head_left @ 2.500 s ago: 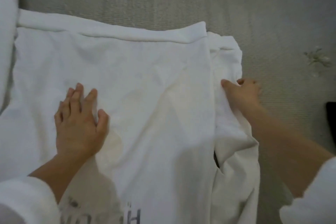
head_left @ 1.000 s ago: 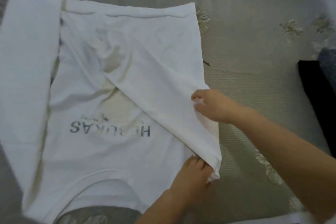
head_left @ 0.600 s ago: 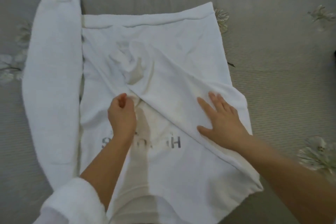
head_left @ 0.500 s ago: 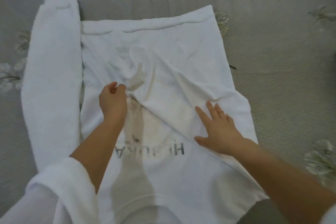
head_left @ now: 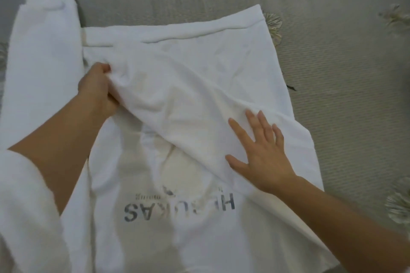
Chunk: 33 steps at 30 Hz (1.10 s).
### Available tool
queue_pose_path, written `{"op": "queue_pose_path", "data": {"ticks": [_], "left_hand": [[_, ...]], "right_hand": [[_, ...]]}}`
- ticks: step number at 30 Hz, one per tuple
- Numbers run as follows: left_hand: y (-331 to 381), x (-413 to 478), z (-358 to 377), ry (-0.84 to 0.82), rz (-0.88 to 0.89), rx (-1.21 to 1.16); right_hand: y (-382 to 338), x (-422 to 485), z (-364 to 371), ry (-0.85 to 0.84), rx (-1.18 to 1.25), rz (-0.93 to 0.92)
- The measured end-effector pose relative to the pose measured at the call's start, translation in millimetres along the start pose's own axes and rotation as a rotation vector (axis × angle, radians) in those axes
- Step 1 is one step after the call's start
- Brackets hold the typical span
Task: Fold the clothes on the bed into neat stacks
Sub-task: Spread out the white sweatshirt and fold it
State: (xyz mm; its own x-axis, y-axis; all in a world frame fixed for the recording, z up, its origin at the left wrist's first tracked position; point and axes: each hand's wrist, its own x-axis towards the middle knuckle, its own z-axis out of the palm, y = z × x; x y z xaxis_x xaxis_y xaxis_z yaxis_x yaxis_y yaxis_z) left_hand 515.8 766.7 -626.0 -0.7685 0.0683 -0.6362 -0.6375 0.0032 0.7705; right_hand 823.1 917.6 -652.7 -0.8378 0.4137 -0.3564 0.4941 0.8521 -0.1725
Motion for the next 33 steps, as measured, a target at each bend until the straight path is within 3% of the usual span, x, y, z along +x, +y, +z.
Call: {"op": "queue_pose_path", "data": {"ticks": [2, 3, 5, 7, 8, 9, 11, 15, 18, 20, 22, 24, 25, 28, 31, 33], "left_hand": [[-12, 6, -7, 0.12, 0.029, 0.234], [-20, 6, -8, 0.195, 0.128, 0.381], [-37, -3, -10, 0.211, 0.522, 0.802], [-54, -8, -17, -0.002, 0.912, 1.219], [-62, -8, -22, -0.143, 0.989, 1.411], [-69, -6, -28, -0.255, 0.973, 1.577], [-80, -5, -39, -0.314, 0.884, 1.708], [-76, -18, -65, -0.258, 0.953, 1.618], [-62, -21, -110, -0.037, 0.967, 1.411], [-53, -17, -145, 0.201, 0.816, 1.276], [-43, -8, -178, 0.412, 0.498, 1.134], [-36, -3, -202, 0.457, 0.254, 1.006], [-34, -1, -210, 0.422, 0.216, 0.966], [-32, -1, -223, 0.346, 0.343, 0.805], [-30, -12, -242, 0.523, 0.481, 0.443], [-35, -19, -266, 0.668, 0.426, 0.202]], "right_hand": [[-10, 13, 7, -0.02, -0.011, -0.004], [-16, 19, 10, -0.021, -0.011, 0.003], [-26, 29, 14, 0.038, -0.038, -0.012], [-37, 37, 18, 0.099, -0.077, -0.114], [-43, 41, 21, 0.09, -0.089, -0.177], [-49, 44, 24, 0.058, -0.094, -0.225], [-56, 47, 29, -0.013, -0.076, -0.235], [-60, 48, 28, -0.064, -0.098, -0.182], [-76, 47, 21, -0.047, -0.095, -0.125], [-98, 43, 18, 0.031, -0.074, -0.148], [-131, 39, 21, 0.058, -0.037, -0.266], [-168, 37, 31, 0.042, -0.013, -0.397], [-186, 37, 37, 0.028, -0.01, -0.441], [-225, 36, 53, -0.035, 0.036, -0.437], [-233, 39, 58, -0.051, 0.027, -0.353], [-233, 41, 57, -0.079, -0.031, -0.352]]}}
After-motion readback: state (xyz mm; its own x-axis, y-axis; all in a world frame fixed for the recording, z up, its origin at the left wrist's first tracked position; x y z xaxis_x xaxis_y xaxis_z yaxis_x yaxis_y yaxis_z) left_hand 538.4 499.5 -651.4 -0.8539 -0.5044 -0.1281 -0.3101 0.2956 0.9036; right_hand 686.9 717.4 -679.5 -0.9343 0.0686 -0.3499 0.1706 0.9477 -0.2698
